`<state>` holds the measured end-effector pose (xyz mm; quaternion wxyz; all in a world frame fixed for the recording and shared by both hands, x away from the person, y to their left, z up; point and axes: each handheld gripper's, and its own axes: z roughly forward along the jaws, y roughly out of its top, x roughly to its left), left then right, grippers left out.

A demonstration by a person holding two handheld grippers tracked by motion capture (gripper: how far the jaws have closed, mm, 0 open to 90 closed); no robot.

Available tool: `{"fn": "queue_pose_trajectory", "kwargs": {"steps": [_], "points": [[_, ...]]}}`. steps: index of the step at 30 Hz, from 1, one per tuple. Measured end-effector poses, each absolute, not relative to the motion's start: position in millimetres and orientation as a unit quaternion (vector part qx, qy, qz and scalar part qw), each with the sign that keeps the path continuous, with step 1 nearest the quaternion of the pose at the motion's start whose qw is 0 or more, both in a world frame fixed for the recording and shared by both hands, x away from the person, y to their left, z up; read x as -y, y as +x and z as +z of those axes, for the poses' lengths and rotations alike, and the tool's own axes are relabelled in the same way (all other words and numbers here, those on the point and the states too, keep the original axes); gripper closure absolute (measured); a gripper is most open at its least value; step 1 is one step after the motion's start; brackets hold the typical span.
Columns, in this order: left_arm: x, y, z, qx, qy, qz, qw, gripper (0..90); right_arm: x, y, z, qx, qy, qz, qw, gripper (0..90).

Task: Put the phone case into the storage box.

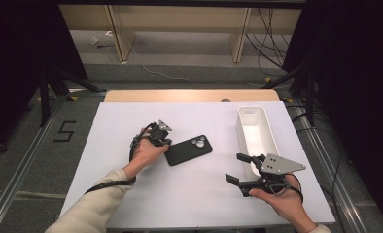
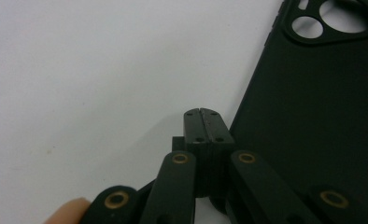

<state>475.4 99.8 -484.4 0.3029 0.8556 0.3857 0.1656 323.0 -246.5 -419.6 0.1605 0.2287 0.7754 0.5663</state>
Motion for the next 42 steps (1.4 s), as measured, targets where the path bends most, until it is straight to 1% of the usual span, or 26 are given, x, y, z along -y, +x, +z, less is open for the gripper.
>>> {"fn": "queue_pose_trajectory", "kwargs": {"steps": [14, 23, 26, 28, 29, 32, 35, 38, 40, 42], "points": [[-96, 453, -483, -0.359, 0.872, 0.165, 0.289, 90.0, 246, 323, -420, -0.776, 0.228, 0.566, 0.161, 23.1], [-95, 447, -482, -0.360, 0.871, 0.158, 0.293, 89.7, 246, 323, -420, -0.776, 0.229, 0.565, 0.162, 23.0], [-98, 448, -479, -0.364, 0.868, 0.157, 0.299, 84.6, 246, 323, -420, -0.776, 0.230, 0.564, 0.165, 23.0], [-100, 450, -474, -0.372, 0.859, 0.156, 0.315, 81.5, 246, 323, -420, -0.777, 0.229, 0.563, 0.164, 23.0], [-100, 451, -471, -0.374, 0.855, 0.156, 0.325, 78.8, 246, 323, -420, -0.776, 0.229, 0.564, 0.165, 23.0], [-99, 452, -465, -0.383, 0.843, 0.139, 0.352, 64.5, 246, 323, -420, -0.777, 0.228, 0.563, 0.165, 23.0], [-91, 451, -461, -0.385, 0.842, 0.116, 0.360, 40.4, 246, 323, -420, -0.777, 0.228, 0.563, 0.165, 23.0], [-79, 448, -463, -0.380, 0.855, 0.099, 0.338, 15.2, 246, 323, -420, -0.777, 0.228, 0.564, 0.165, 23.0], [-77, 447, -464, -0.378, 0.858, 0.099, 0.334, 7.1, 246, 323, -420, -0.777, 0.228, 0.564, 0.165, 23.0], [-69, 445, -466, -0.371, 0.864, 0.101, 0.325, 2.7, 246, 323, -419, -0.777, 0.227, 0.563, 0.165, 23.0]]}}
